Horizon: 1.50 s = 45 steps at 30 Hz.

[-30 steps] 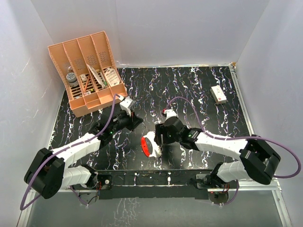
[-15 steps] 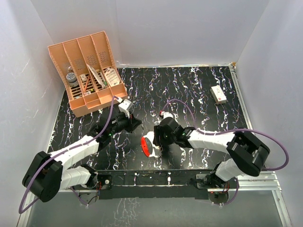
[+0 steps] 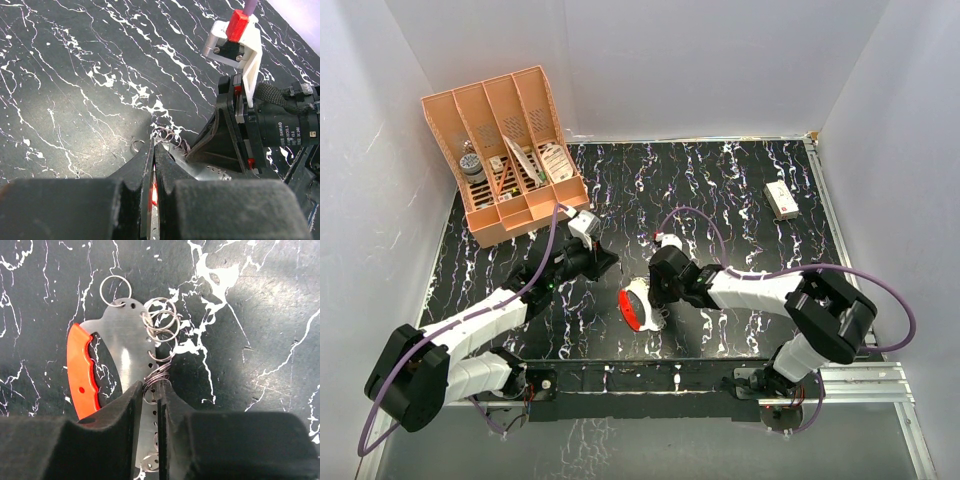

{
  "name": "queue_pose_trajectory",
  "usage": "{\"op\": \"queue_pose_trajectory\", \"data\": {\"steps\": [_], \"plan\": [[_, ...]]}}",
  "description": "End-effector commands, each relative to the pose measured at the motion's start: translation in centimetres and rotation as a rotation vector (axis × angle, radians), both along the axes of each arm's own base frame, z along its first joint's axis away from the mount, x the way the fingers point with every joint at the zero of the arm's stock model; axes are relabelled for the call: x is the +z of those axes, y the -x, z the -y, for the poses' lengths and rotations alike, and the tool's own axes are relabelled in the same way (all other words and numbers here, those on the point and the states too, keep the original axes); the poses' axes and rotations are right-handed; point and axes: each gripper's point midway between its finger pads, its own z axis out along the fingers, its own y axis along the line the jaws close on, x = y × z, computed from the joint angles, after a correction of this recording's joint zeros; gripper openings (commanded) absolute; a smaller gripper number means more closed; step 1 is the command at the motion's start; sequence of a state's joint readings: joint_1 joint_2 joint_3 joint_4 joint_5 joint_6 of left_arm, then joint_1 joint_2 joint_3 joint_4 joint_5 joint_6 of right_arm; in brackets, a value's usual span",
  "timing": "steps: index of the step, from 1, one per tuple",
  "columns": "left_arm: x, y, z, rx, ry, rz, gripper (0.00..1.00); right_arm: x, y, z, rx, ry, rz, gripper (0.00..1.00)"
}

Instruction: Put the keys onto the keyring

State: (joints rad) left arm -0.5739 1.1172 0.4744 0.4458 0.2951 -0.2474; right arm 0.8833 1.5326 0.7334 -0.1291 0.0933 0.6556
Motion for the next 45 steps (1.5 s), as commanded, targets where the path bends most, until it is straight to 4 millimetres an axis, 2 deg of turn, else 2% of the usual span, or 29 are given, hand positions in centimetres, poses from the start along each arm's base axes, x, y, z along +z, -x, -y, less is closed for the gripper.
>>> {"op": "queue_pose_trajectory", "data": {"steps": [1,4,8,9,12,13,14,18,22,30,38,45], "plan": [[1.4,-0.2,0.2,-0.002,0.035,0.036,0.00,3.2,-2.4,-0.2,-0.024,0.005,0.130,0.13],[1.4,-0.4,0.6,-0.012,0.035,0.033,0.00,4.4,-3.3,0.3,0.000,0.049,0.201,0.04],[1.4,-0.6,0.9,-0.023,0.035,0.027,0.00,6.3,-5.0,1.1,-0.012,0.098,0.291,0.04],[1.4,-0.6,0.8,-0.021,0.035,0.030,0.00,6.6,-5.3,1.3,-0.019,0.109,0.302,0.08],[1.7,-0.6,0.3,0.004,0.031,0.036,0.00,7.6,-5.8,1.7,-0.019,0.124,0.333,0.36],[1.7,-0.6,0.1,0.016,0.027,0.036,0.00,8.0,-5.8,1.8,-0.020,0.122,0.345,0.42],[1.9,-0.6,-0.1,0.027,0.025,0.043,0.00,8.3,-5.9,2.0,-0.023,0.124,0.355,0.43],[2.3,-0.8,-0.7,0.053,0.019,0.066,0.00,9.2,-6.1,2.7,-0.040,0.129,0.386,0.44],[2.5,-1.0,-0.4,0.043,0.010,0.070,0.00,9.6,-5.5,2.5,-0.017,0.103,0.380,0.44],[2.4,-0.9,0.3,0.007,0.025,0.065,0.00,9.2,-5.1,3.2,-0.042,0.099,0.359,0.45],[1.4,0.1,2.3,-0.140,-0.013,0.037,0.00,8.7,-7.2,5.9,-0.173,0.009,0.287,0.45],[-0.1,0.1,3.5,-0.201,-0.074,0.001,0.00,8.3,-7.9,6.5,-0.172,-0.012,0.258,0.45]]}}
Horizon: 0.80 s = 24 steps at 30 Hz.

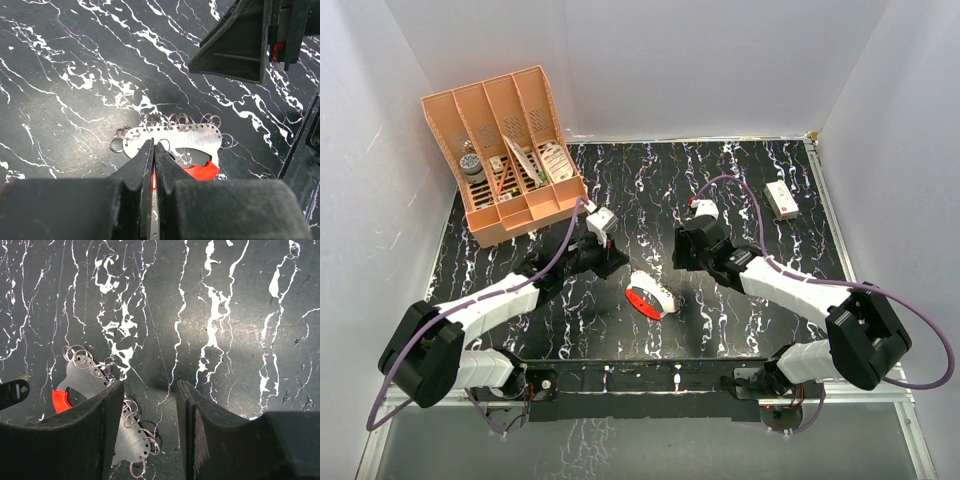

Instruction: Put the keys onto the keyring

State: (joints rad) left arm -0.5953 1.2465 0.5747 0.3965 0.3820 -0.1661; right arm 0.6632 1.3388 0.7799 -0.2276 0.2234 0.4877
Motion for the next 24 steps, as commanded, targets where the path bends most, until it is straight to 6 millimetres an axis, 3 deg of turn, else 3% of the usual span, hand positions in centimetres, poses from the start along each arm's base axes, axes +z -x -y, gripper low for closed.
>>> {"op": "queue_pose_trajectory", "data": {"steps": [1,8,16,24], "plan": [[0.6,0.2,1.4,-0.079,-0.016,0.013,0.00,1.4,-0.5,-1.1,0.023,-0.076,0.035,0.45],[-1.5,0.3,2.5,-0.127,-0.080,-0.056,0.00,1.6,-0.9,-0.4,0.013,-0.108,0.050,0.45],[-3.1,0.1,2.5,-0.129,-0.135,-0.107,0.00,1.5,-1.4,-0.2,0.029,-0.133,0.055,0.46],[-2.9,-1.3,1.6,-0.024,-0.152,-0.084,0.00,1.2,-1.4,-0.4,0.053,-0.140,0.053,0.49]]}}
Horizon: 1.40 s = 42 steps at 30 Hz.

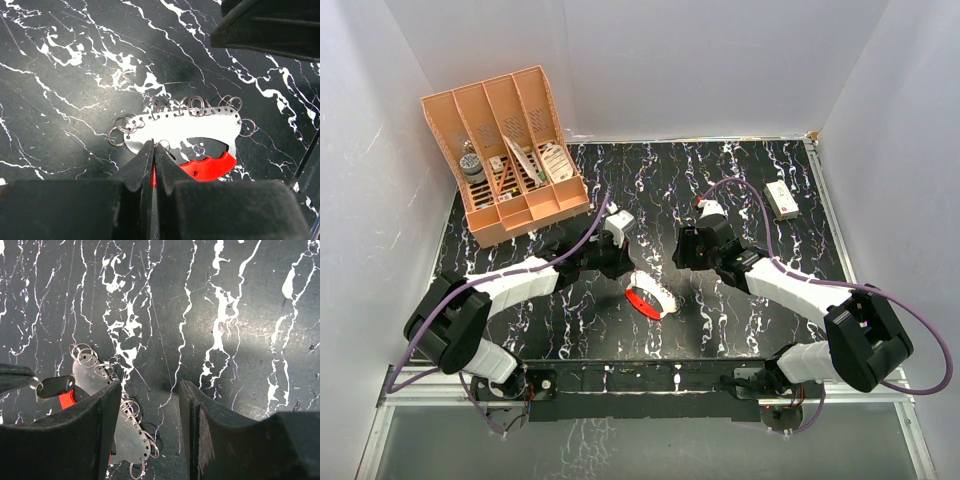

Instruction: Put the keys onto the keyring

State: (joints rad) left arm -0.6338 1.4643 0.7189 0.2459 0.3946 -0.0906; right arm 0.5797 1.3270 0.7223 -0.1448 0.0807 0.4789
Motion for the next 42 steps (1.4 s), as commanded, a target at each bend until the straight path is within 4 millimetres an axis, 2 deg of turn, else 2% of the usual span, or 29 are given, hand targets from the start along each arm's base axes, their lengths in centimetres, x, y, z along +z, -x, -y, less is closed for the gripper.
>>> {"op": "queue_pose_trajectory", "data": {"steps": [1,11,16,27,42], "plan": [[1.8,-1.4,-0.5,0.079,-0.008,0.055,0.00,1.9,-1.0,-0.8,0.022,-0.051,0.076,0.49],[-0.3,-2.0,-4.4,0.230,-0.193,0.024,0.00,1.8,-1.1,-1.1,0.031,-0.062,0.068,0.49],[-0.8,-2.3,-5.1,0.238,-0.239,0.035,0.00,1.7,-1.1,-1.3,0.039,-0.064,0.063,0.49],[-0.5,-2.9,-3.4,0.170,-0.207,0.047,0.00,1.4,-1.0,-1.7,0.060,-0.068,0.055,0.50],[-1.8,-1.9,-1.0,0.039,-0.182,-0.052,0.00,1.1,-0.8,-1.8,0.071,-0.071,0.058,0.50]]}}
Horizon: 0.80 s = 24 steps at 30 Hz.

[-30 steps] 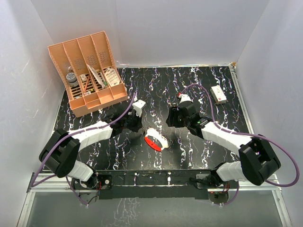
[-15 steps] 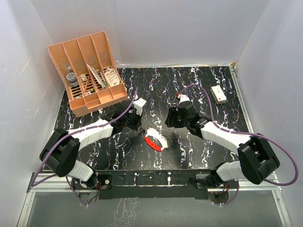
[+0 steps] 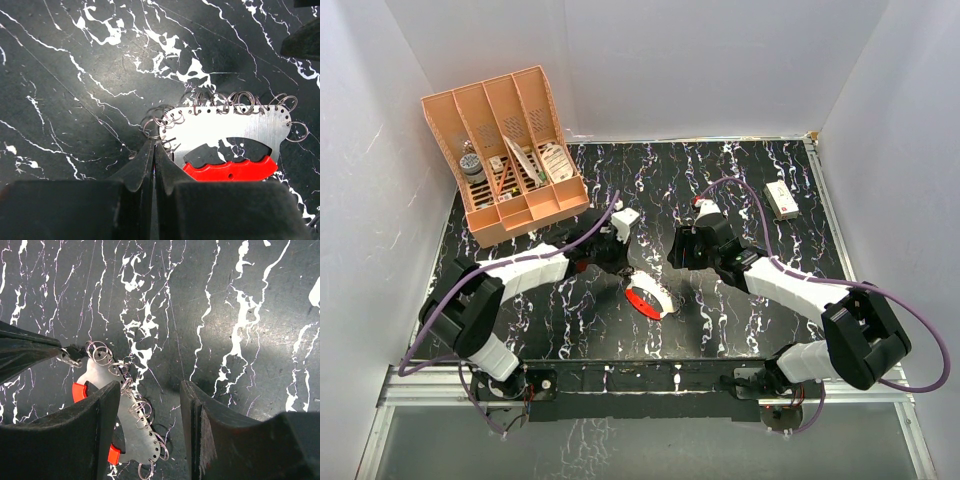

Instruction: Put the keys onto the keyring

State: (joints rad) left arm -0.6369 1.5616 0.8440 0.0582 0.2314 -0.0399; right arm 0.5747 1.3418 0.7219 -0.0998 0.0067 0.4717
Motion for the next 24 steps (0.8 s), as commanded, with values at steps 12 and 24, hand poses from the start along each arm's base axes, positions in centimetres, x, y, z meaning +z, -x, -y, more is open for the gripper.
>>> {"op": "queue_pose_trajectory", "data": {"steps": [12,24], "plan": [[0.9,0.9,1.0,-0.079,0.028,-0.039,0.00,0.6,-0.8,-0.4,0.013,-0.018,0.055,0.50],[-0.5,2.1,1.8,-0.132,0.017,-0.110,0.00,0.7,-0.7,-0.5,0.018,-0.023,0.056,0.50]]}}
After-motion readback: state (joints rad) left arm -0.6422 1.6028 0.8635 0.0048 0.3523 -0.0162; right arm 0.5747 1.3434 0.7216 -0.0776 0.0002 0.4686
